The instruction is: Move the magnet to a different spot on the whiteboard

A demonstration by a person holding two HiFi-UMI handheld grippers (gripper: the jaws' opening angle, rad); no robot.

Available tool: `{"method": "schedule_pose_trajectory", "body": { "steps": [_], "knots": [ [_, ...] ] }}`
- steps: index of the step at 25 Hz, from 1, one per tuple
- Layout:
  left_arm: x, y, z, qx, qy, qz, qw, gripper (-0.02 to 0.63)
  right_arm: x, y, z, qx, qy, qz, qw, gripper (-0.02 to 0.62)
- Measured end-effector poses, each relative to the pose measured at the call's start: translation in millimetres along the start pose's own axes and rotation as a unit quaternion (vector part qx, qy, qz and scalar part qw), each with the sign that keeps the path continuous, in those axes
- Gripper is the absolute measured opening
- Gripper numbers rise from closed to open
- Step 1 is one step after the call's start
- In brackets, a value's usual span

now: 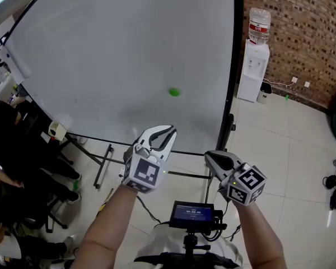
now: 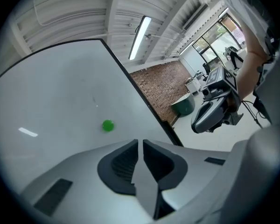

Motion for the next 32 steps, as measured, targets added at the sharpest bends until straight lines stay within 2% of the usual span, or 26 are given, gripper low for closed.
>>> {"method": "schedule_pose_trajectory", "body": {
  "steps": [7,11,16,20,25,32],
  "knots": [
    [-7,34,-19,-0.085,0.01,-0.049,0.9951,0.076,-15,-1,-8,-0.005,-0.002,0.008,1.0,0.031],
    [-18,41,-26,-0.147,0.017,-0.06,0.9872,0.11,-17,-4,-9,-0.007,-0.002,0.012,1.0,0.031],
    [-33,50,-29,-0.187,0.022,-0.072,0.9795,0.167,-17,-6,-11,-0.01,-0.008,0.021,1.0,0.031],
    [-51,58,-31,-0.237,0.044,-0.075,0.9677,0.173,-13,-13,-16,-0.011,-0.012,0.028,0.999,0.031],
    [-65,65,-32,-0.306,0.066,-0.081,0.9462,0.173,-12,-20,-19,-0.015,-0.013,0.036,0.999,0.031],
    [-76,59,-28,-0.35,0.092,-0.091,0.9278,0.167,-7,-29,-21,-0.022,-0.022,0.046,0.998,0.031]
  ]
}}
Point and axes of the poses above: the fingertips, and each gripper's own axes: x backward along the fingers, y to its left, z out of its underside, the point moved 7 cm from there along x, backward along the fingers, and after that the axes turned 12 degrees about -x, right-handed, at the moved point
